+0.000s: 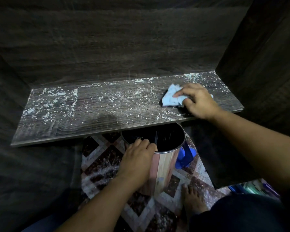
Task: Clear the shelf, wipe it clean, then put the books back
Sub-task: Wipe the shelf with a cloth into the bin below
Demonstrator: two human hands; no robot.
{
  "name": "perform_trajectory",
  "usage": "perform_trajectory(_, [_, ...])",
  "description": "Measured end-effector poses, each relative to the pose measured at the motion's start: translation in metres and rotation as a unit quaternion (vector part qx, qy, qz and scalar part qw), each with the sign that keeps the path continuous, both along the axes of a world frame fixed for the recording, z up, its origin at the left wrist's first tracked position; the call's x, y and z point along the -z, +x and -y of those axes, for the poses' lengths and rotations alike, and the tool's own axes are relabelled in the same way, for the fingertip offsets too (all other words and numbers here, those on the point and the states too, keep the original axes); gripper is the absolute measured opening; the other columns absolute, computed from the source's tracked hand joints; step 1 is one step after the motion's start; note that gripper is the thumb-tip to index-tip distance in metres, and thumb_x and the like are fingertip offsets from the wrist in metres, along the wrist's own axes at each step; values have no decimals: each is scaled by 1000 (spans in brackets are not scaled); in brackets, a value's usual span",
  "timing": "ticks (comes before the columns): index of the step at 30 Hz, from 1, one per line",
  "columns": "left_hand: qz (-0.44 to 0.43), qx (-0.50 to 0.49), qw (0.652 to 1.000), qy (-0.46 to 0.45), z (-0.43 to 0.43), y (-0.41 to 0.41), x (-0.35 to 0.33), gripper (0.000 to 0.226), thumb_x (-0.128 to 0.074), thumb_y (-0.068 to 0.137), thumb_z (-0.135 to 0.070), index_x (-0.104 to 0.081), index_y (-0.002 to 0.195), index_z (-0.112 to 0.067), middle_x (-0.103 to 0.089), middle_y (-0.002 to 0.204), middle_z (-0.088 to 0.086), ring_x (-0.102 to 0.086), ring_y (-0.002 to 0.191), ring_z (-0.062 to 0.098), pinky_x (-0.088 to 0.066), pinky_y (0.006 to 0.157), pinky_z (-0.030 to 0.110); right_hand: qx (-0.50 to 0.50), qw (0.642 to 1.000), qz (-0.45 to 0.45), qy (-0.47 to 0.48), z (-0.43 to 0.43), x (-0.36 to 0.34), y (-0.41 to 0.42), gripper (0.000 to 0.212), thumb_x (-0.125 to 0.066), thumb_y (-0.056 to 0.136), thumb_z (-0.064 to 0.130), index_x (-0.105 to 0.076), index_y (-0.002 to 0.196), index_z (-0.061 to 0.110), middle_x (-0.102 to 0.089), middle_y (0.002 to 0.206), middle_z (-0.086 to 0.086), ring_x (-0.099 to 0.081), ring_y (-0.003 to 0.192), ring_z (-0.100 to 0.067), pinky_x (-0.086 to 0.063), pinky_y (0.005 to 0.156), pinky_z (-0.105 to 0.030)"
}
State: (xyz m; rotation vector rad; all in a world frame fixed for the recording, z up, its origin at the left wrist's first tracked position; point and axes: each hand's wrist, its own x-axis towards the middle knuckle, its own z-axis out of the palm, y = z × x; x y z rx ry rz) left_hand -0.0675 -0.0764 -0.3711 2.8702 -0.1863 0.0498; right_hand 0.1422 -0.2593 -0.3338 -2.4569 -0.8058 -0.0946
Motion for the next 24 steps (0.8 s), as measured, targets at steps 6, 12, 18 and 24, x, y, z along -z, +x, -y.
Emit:
perform_trajectory(6, [-19, 9, 1000, 12, -2, 1, 2, 37, -55, 81, -4, -55, 115, -17, -51, 111, 2, -44, 108, 24, -36, 91, 33, 74, 988, -46, -129, -31, 6, 33, 47, -46, 95, 17, -51, 137, 39, -32, 152, -10, -28, 138, -36, -24, 115, -45])
perform_trajectory(12, [-15, 18, 1000, 18, 0, 0, 0, 34, -51, 87, -7, -50, 118, -21, -46, 114, -1, -39, 112, 21, -31, 94, 30, 7, 992, -23, -124, -26, 5, -12, 47, -42, 92, 20, -56, 132, 38, -48, 135, -8, -38, 121, -31, -28, 101, -41])
perform_trajectory(18, [-14, 27, 999, 33, 10, 0, -4, 29, -49, 90, -7, -47, 114, -22, -44, 113, -2, -37, 112, 21, -30, 95, 30, -58, 992, -57, -100, -7, 9, -52, 49, -41, 83, 22, -62, 123, 43, -50, 136, 0, -42, 119, -28, -30, 106, -46])
perform_trajectory(24, [-20, 34, 999, 26, 13, 2, 1, 32, -50, 87, -7, -48, 114, -24, -45, 111, -4, -39, 110, 19, -31, 90, 29, 141, 978, -65, 140, 23, -5, -42, 48, -49, 89, -1, -62, 123, 31, -48, 125, -6, -47, 123, -26, -29, 113, -30])
